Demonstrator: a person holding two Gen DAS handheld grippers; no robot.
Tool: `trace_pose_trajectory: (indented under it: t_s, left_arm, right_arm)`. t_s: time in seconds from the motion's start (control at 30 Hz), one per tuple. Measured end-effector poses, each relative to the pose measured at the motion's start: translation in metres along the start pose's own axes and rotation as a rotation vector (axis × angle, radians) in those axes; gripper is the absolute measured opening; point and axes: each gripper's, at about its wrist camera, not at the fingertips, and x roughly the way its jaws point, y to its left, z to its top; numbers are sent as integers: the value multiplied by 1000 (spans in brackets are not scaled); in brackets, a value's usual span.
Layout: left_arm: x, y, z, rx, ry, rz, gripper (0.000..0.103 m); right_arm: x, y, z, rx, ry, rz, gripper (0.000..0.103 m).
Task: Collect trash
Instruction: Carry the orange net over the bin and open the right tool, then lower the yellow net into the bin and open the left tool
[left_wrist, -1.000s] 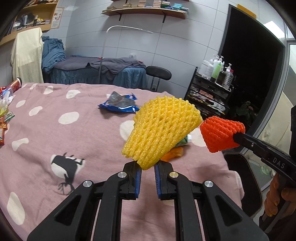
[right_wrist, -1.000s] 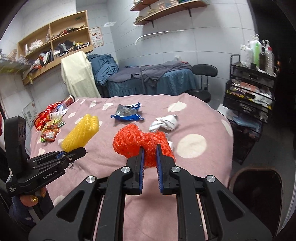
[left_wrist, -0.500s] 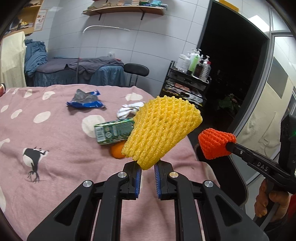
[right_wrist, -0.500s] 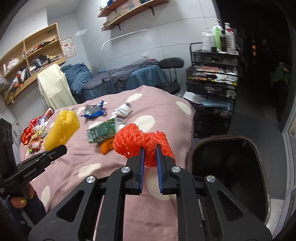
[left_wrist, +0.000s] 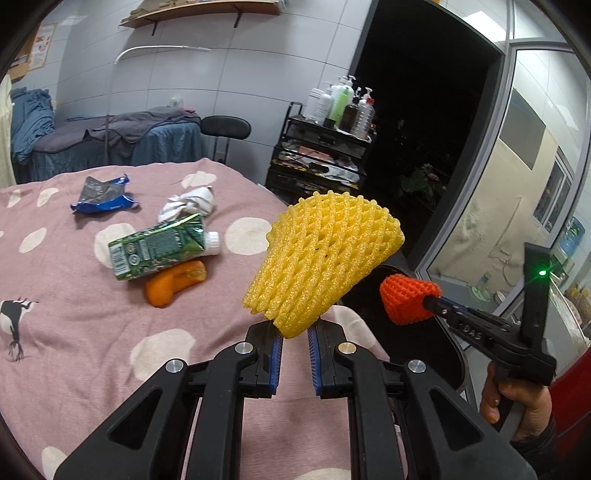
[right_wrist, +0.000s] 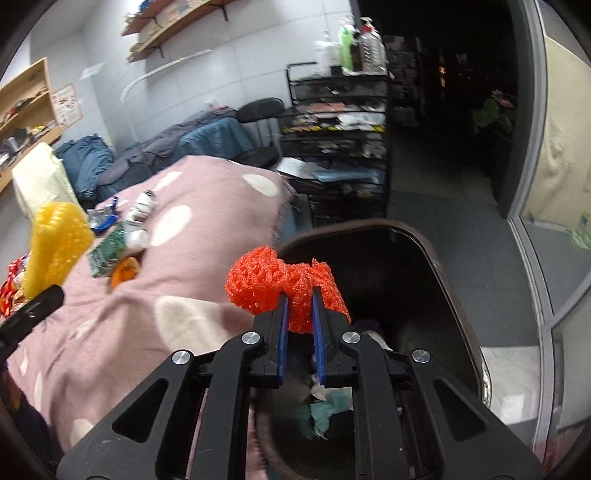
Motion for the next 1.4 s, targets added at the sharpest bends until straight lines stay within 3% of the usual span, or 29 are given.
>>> trace_pose_trajectory:
  t_s: [0.1, 0.4, 0.5, 0.57, 0.6, 0.8, 1.0, 1.4]
  left_arm:
    - [7, -6, -2, 6, 19, -17, 13]
    - [19, -20, -3, 27, 45, -43, 13]
    - [22, -24, -3, 36, 53, -53, 13]
    - [24, -28, -4, 45, 58, -58, 13]
    - [25, -30, -3, 50, 60, -60, 13]
    - [31, -45, -2, 73, 76, -94, 13]
    - [44, -64, 0, 103, 108, -132, 13]
    - [79, -92, -1, 133, 207, -186, 13]
  right_arm:
    - [13, -9, -6, 15, 48, -50, 13]
    - [38, -25, -26, 38, 117, -89, 16]
    - [41, -27, -31, 46, 126, -94, 39]
    - [40, -29, -34, 65, 117, -103, 65]
    - [40, -29, -33, 70, 112, -106, 67]
    - [31, -38, -30, 97, 89, -123, 69]
    - [16, -53, -23, 145, 35, -151, 77]
    - [2, -85, -12, 232, -15, -228, 78]
